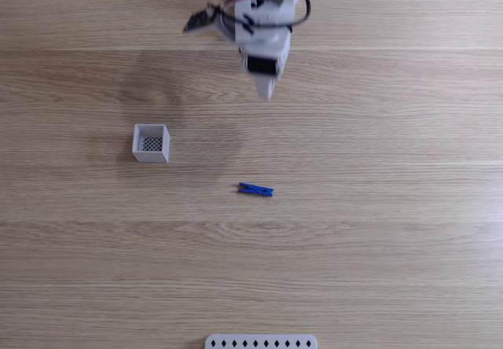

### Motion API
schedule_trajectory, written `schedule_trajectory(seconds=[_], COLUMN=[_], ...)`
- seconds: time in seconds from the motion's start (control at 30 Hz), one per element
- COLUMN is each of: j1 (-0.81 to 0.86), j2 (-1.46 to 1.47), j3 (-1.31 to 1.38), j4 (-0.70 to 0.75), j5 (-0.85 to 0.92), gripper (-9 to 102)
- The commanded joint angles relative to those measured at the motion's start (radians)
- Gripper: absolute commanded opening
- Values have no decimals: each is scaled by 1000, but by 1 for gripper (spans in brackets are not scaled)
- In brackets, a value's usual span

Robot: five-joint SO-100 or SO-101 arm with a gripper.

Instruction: Grasp a peg and put it in the crate.

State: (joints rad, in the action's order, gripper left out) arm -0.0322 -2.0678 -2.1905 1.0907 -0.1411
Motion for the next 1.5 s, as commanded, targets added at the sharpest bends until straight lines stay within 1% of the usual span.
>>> schedule_trajectory(seconds=[0.0, 0.2, 0.33, 0.43, 0.53, 0.67, 0.77, 0.9, 1.0, 1.23, 1.47], j1=[9, 12, 69, 104, 109, 106, 106, 101, 71, 55, 55], j2=[209, 535, 726, 853, 931, 960, 968, 969, 977, 1075, 1086], j3=[460, 865, 1058, 1154, 1183, 1177, 1173, 1172, 1172, 1172, 1172], j4=[23, 94, 132, 153, 164, 156, 166, 167, 167, 167, 167], j5=[-2, -17, -18, -17, -17, -18, -38, -130, -166, -181, -181], gripper=[-1, 0, 0, 1, 3, 13, 18, 18, 18, 18, 18])
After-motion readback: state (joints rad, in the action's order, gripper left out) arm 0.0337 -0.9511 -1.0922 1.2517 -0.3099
